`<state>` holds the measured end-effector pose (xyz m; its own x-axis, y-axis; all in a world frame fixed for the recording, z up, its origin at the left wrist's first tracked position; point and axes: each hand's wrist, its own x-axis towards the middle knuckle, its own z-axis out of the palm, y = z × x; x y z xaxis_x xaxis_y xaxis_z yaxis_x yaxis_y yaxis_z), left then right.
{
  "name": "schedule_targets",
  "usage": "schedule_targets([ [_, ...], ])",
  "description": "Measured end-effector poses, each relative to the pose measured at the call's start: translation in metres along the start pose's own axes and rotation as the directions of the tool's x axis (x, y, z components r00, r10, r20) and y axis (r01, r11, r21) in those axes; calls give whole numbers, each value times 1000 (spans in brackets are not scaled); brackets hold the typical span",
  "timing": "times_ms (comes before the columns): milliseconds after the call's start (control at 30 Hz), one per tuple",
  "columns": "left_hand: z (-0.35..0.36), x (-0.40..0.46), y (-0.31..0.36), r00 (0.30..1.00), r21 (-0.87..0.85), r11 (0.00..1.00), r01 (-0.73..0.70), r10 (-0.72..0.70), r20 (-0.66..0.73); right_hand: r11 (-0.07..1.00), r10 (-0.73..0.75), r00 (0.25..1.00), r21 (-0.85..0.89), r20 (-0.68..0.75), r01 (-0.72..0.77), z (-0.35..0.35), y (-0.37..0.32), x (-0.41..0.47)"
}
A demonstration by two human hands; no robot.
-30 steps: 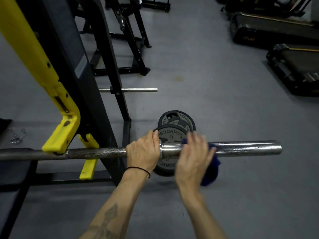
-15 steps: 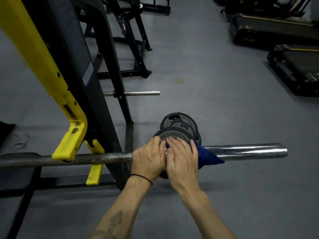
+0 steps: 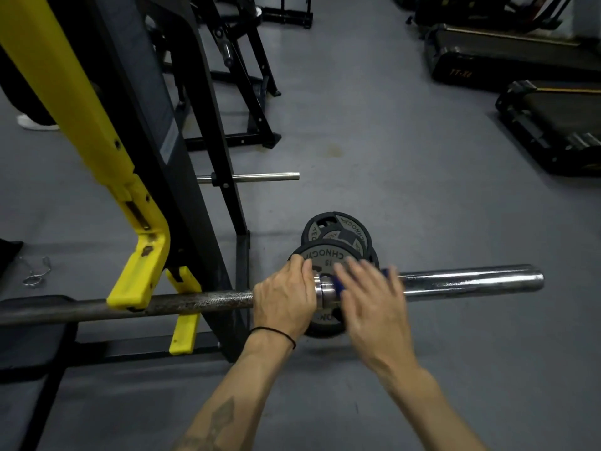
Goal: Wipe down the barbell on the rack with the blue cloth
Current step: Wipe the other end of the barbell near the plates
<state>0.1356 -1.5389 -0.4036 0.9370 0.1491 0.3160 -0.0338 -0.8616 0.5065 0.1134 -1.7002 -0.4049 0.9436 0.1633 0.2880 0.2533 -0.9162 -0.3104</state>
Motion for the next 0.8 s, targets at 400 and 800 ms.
schedule_targets([
  [400,-20,23,-2,950,40,993,113,-120,287,999,-38,999,-28,-21,37,5,9,-4],
  [800,-4,4,-18,949,13,958,-287,282,142,972,-227,974,-65,-7,226,15,12,-34],
])
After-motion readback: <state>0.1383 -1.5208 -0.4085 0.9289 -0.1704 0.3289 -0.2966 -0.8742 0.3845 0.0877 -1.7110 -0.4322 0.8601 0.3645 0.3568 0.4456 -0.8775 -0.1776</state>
